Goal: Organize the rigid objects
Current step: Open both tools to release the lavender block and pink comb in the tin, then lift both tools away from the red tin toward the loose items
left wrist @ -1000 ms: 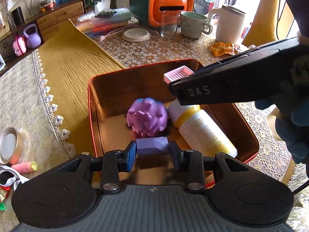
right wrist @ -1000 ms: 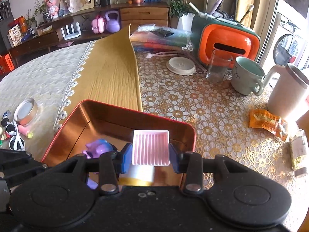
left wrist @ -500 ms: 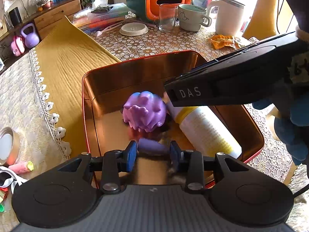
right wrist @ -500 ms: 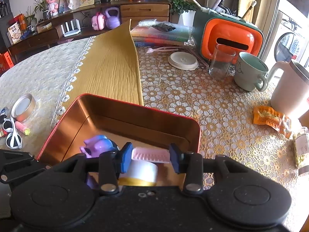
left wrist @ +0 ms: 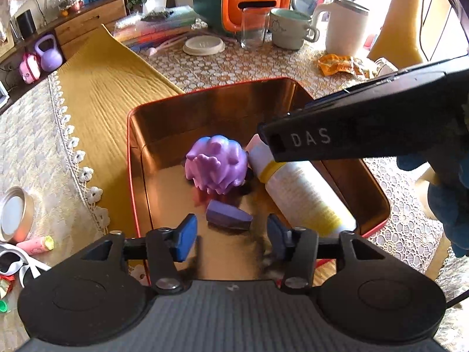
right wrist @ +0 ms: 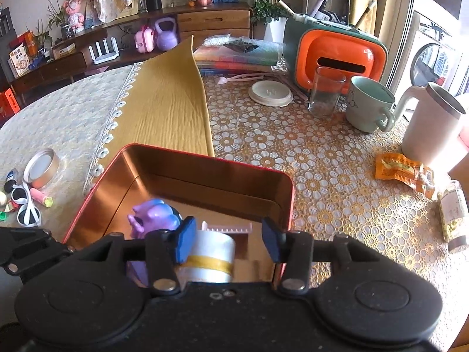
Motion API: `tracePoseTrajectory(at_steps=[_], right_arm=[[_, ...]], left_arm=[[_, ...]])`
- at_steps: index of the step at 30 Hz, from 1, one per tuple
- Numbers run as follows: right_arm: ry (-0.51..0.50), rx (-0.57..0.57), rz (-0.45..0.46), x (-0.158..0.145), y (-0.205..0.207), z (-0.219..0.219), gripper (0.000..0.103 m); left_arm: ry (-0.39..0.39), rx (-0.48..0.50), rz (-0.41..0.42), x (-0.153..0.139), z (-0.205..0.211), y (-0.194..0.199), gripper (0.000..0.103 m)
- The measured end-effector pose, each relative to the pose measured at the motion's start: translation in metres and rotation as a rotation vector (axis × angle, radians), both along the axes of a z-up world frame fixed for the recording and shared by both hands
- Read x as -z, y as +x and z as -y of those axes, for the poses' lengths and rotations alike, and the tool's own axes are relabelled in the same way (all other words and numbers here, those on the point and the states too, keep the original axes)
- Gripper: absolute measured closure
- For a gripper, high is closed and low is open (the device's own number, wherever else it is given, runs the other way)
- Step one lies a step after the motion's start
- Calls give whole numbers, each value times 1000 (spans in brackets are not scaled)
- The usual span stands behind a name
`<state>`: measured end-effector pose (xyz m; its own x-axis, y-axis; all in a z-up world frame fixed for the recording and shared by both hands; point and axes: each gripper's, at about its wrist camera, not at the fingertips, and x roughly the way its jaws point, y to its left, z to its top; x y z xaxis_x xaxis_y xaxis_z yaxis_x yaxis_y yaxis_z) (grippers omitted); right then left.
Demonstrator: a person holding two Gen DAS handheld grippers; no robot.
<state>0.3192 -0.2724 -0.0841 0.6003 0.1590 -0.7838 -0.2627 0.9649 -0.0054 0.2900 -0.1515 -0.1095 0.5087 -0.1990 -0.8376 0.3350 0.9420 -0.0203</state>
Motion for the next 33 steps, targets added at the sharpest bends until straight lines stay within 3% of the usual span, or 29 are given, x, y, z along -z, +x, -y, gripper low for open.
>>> tracePoseTrajectory(at_steps=[16,19,25,29,33], right_arm=[[45,-7,41,-28,-46,4,49],[61,-3,55,-35,-55,6,39],[91,-23,67,-45,-79,-1,38],[106,-40,84,-53,-96,-10,28],[120,-55,98,-60,-109,-19,26]], left_arm=[[-79,-39,61,-37,-24,-36,38],[-94,-46,68,-45,-32,-44,38],[-106,-71,101,-60,-51,-61,37],[-118,-86,123,-70,-65,-73,32],[-131,-98,136,-77,-80,-83,31]])
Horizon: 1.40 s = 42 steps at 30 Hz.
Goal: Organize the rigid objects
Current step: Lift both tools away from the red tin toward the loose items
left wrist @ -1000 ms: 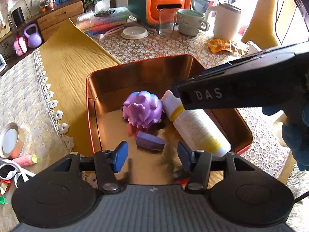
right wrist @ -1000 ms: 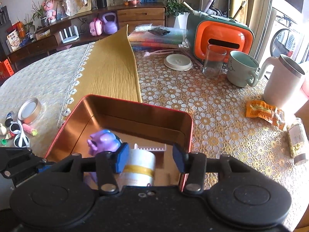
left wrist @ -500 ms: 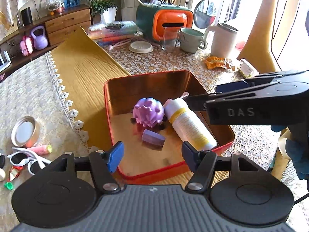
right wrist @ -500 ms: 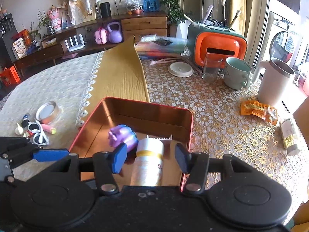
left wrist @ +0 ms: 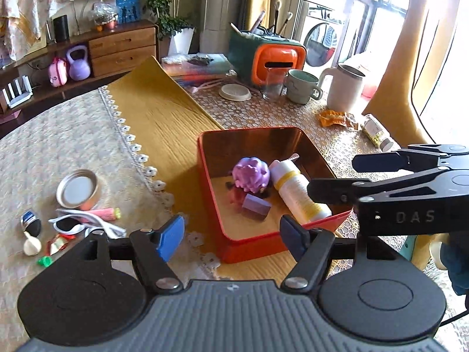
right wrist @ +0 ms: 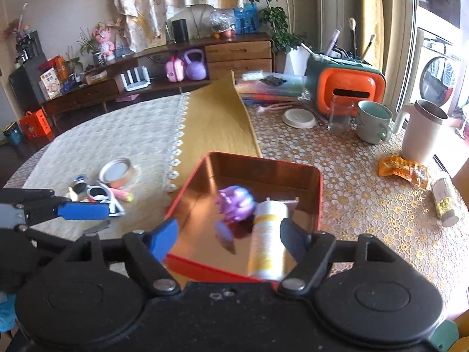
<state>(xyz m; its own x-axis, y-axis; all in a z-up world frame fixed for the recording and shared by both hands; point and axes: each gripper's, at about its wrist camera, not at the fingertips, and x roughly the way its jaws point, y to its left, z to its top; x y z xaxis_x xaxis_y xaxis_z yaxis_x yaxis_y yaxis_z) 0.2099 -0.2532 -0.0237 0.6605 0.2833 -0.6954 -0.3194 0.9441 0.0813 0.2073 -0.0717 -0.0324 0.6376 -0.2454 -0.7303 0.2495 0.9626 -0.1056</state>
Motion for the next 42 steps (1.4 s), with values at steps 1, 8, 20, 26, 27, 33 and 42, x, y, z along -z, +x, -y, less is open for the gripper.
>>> tracePoseTrajectory(at_steps=[1,8,20,26,27,33,42], right_arm=[[4,-2,4,-2,-3,-3,26],[48,-17,24,-7,-23,-17,17],[49,-105,54,0,-50,-61,0],[26,-145,38,10,-57,-92,0],[26,-149,33,12,-57,-96,0],[24,-177,8,22,-54,-126,0],[6,-220,-25,38,-45,-168,0]], left_arm=[[0,-2,4,-1,-4,-3,31],[-35,-49,55,-8,-38,-27,18],[-74,-145,78,-7,-104,-49,18],[-40,-207,77,-3,-140,-51,18],[-38,-217,75,-2,-146,-50,18],[14,-310,80,4,-191,-40,18],[43,-398,48,31,-233,-21,18]])
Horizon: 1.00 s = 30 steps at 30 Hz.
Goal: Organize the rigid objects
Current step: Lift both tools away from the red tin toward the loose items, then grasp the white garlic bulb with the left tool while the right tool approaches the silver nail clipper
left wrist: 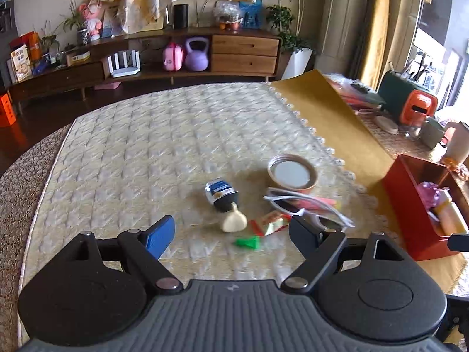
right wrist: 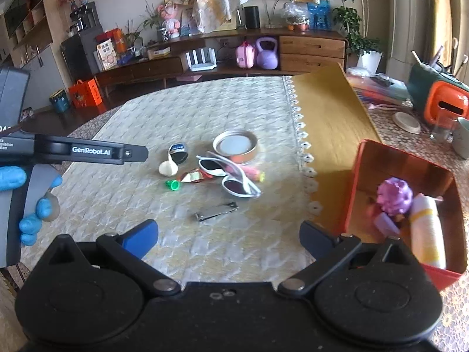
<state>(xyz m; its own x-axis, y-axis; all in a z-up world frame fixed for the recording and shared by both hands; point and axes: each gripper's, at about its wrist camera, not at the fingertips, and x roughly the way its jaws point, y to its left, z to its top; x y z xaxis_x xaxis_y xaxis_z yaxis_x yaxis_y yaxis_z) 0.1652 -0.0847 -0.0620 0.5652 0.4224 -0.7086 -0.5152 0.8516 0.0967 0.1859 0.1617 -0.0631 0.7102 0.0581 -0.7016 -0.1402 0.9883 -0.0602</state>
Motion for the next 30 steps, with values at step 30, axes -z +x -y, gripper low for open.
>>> tracePoseTrajectory(at_steps=[30], right_arm=[[-103,91,-137,69,67,-79,22]], left_arm=[[-9,-57,-76,68,-8,59,18]])
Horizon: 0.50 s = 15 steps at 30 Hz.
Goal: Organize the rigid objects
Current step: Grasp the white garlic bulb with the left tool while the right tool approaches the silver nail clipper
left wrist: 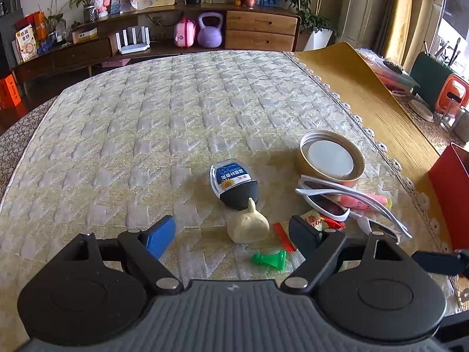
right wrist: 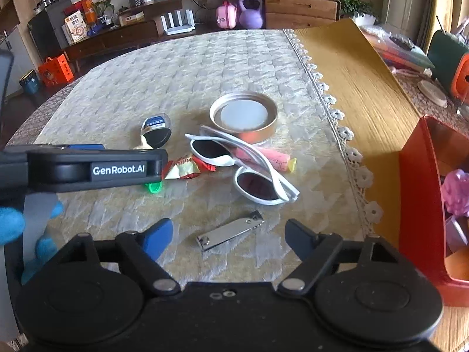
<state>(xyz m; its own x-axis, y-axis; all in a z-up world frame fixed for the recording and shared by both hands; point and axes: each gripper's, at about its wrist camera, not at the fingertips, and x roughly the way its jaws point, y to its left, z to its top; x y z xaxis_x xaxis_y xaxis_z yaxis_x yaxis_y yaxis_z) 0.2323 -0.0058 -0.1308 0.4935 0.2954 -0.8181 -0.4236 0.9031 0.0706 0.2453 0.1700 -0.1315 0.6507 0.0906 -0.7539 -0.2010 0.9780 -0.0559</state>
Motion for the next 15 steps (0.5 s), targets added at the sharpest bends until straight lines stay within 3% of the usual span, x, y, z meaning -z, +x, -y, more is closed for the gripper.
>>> tracePoseTrajectory(at_steps=[2,6,8,15], right_arm=[[-12,13,-17,4,2,-3,26],[-18,15,-34,11,1,-7,28],[-40,5,-20,12,-1,-11,28],[-100,-33,18,15,-7,-19,32]], left_arm=[[-8,0,-3,2,-1,1,28],[-4,7,-14,5,0,3,34],[8,17,-24,7,2,4,44],[28,39,-17,7,6,5,56]])
